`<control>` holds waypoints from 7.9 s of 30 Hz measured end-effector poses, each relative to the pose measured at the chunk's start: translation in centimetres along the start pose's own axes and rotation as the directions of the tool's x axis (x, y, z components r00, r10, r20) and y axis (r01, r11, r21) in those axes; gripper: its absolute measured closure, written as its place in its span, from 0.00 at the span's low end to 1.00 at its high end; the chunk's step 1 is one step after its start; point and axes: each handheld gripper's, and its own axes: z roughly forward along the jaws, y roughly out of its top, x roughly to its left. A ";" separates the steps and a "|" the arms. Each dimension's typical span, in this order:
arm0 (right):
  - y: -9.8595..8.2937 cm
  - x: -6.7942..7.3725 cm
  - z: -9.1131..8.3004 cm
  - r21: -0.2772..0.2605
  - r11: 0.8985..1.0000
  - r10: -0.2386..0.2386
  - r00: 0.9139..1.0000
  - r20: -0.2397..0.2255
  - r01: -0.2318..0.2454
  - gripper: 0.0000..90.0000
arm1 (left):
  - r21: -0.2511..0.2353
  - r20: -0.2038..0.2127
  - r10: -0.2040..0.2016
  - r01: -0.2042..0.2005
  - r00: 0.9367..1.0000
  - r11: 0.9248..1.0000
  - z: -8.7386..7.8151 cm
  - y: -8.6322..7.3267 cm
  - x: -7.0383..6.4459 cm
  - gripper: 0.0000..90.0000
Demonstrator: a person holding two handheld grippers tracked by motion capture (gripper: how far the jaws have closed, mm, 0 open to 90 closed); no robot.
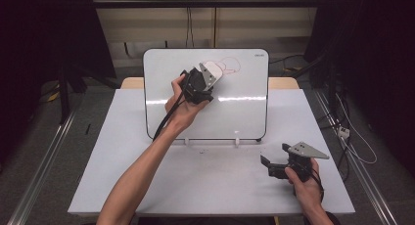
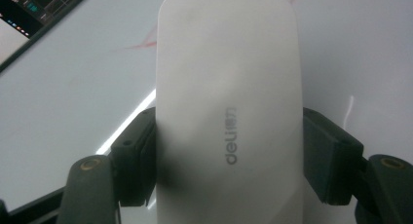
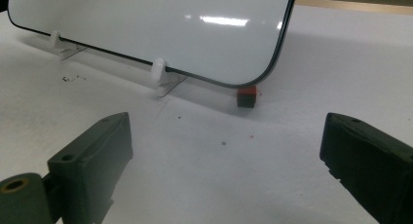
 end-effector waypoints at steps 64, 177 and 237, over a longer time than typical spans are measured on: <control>0.0 -0.1 0.0 -0.002 1.000 0.003 1.000 -0.008 -0.003 0.06 | -0.041 -0.032 -0.010 0.009 0.999 0.999 1.6 3.1 -0.9 0.35; -0.1 0.0 0.1 -0.001 1.000 0.012 1.000 -0.024 -0.012 0.06 | -0.036 0.108 0.220 -0.218 0.970 0.975 2.4 3.5 -9.5 0.35; 0.0 0.0 0.0 -0.004 1.000 0.027 1.000 0.004 -0.027 0.06 | -0.077 0.175 -0.185 0.201 0.967 0.977 -6.6 -7.6 -1.2 0.35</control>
